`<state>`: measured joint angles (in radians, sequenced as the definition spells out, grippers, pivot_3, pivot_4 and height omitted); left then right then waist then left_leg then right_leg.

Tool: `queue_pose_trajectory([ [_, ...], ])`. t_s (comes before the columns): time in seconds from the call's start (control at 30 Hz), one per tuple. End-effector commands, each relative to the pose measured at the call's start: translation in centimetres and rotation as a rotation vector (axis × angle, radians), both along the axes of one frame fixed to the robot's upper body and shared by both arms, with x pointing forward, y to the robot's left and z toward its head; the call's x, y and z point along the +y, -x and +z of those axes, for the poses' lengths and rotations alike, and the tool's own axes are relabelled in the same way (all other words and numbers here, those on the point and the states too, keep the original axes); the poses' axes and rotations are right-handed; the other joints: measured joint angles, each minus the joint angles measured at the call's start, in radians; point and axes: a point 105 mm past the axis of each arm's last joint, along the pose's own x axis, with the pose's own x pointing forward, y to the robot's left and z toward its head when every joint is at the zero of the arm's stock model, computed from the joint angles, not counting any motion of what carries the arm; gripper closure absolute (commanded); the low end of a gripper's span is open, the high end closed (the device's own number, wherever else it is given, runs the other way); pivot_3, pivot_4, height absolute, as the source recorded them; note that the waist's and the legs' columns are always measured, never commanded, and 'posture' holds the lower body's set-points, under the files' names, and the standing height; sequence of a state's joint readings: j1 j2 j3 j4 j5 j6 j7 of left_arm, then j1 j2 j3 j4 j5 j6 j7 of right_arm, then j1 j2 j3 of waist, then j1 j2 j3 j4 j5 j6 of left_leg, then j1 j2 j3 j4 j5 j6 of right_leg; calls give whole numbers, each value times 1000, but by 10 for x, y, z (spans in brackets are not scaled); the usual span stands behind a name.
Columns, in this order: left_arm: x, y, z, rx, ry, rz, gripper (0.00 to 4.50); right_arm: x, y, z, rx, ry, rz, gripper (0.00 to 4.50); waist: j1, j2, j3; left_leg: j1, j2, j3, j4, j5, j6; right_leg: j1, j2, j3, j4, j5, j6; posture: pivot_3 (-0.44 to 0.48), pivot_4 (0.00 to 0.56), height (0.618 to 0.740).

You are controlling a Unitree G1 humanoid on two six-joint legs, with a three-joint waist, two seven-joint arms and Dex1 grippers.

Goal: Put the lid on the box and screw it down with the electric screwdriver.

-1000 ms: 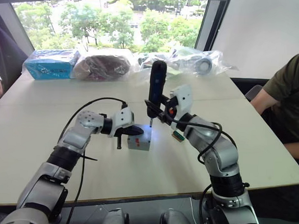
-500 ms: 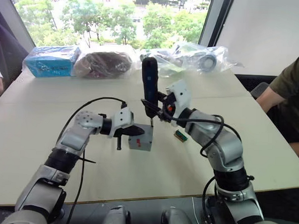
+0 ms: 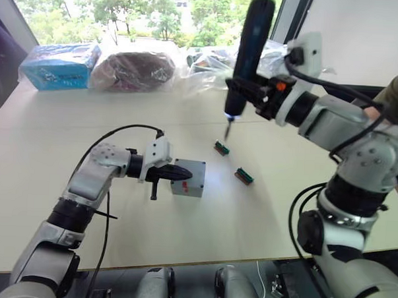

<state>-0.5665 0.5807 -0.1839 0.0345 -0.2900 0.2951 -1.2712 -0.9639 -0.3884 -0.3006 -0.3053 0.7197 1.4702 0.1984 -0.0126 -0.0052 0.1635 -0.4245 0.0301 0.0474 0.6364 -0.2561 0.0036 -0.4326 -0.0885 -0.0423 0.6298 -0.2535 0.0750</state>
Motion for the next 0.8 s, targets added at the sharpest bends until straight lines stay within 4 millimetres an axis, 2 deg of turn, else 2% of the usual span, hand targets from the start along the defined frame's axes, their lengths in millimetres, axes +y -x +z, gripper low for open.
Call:
queue_pose_trajectory([
  [0.03,4,7,43,-93,69,-34,4500,-32,0,-5,62,198,-117,2782,5,1,9,-2,0,-1,2,0,0,-1,1,0,0,0,1,0,150,740],
  [0.13,7,9,57,-133,74,-34,4500,-58,-1,-33,206,359,-167,2782,1,4,18,-5,0,-1,7,-1,1,-1,1,0,0,1,3,0,150,740],
  [0.23,8,14,68,-142,90,-43,4500,-74,1,-55,357,460,-162,2782,-6,2,20,-5,-2,1,10,-2,4,-1,2,1,0,3,6,0,150,740],
  [0.43,8,25,78,-150,105,-67,4500,-104,-13,-76,566,464,-280,2782,-5,-1,28,-5,0,2,12,-2,4,-2,7,3,0,3,6,0,150,740],
  [0.53,5,28,86,-146,142,-66,4500,-124,-24,-102,679,480,-369,2782,-2,-1,28,-5,1,2,13,-2,4,-2,8,3,1,3,6,0,150,740],
  [0.63,2,31,86,-144,148,-67,4500,-130,-26,-119,750,502,-379,2782,2,-1,28,-5,0,2,13,-2,4,-1,8,3,1,3,6,0,150,740],
  [0.8,1,35,89,-139,151,-71,4500,-132,-31,-132,780,534,-378,2782,-1,-1,28,-6,0,4,13,-2,3,-1,7,4,1,4,7,0,150,740],
])
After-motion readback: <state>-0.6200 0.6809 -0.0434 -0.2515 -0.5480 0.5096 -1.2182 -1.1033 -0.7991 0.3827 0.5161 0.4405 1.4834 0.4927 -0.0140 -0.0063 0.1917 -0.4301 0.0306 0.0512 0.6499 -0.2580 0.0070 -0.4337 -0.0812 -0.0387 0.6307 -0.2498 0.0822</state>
